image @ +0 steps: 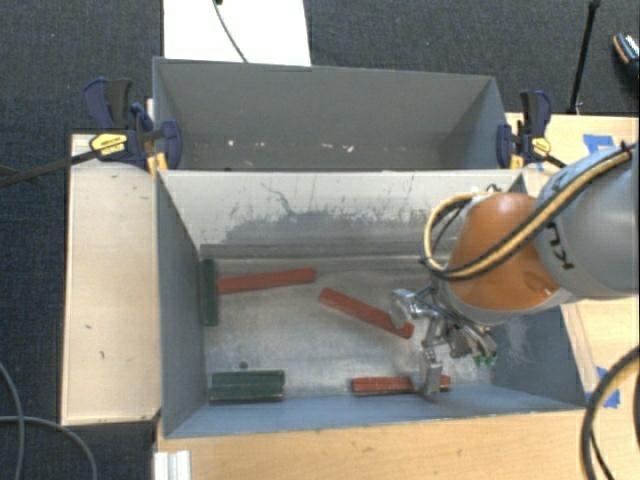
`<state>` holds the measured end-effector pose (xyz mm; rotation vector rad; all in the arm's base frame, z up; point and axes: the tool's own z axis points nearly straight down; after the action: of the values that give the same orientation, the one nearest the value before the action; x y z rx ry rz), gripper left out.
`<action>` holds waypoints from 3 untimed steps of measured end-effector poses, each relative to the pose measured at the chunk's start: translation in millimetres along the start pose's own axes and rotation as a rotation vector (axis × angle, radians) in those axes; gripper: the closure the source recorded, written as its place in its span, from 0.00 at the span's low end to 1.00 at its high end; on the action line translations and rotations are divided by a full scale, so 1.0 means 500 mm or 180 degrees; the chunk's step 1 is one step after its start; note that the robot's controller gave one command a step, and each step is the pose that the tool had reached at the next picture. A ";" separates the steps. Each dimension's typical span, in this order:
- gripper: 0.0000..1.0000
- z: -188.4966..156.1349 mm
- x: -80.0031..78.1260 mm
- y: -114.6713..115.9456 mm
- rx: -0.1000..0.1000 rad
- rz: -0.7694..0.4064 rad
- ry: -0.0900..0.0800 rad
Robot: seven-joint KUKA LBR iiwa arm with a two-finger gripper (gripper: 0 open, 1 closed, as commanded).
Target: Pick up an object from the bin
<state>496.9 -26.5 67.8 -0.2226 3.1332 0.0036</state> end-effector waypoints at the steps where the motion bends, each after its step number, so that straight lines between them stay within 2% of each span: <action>1: 0.00 -0.069 -0.099 0.079 0.0003 -0.0222 -0.0025; 2: 0.00 -0.078 -0.079 0.139 0.0001 0.0251 0.0002; 3: 0.00 -0.003 -0.119 0.159 0.0005 0.0871 -0.0008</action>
Offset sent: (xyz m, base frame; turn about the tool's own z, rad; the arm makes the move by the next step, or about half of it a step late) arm 0.0409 0.0431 0.0322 -0.0631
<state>544.8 60.8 69.5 0.2066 3.1321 0.0016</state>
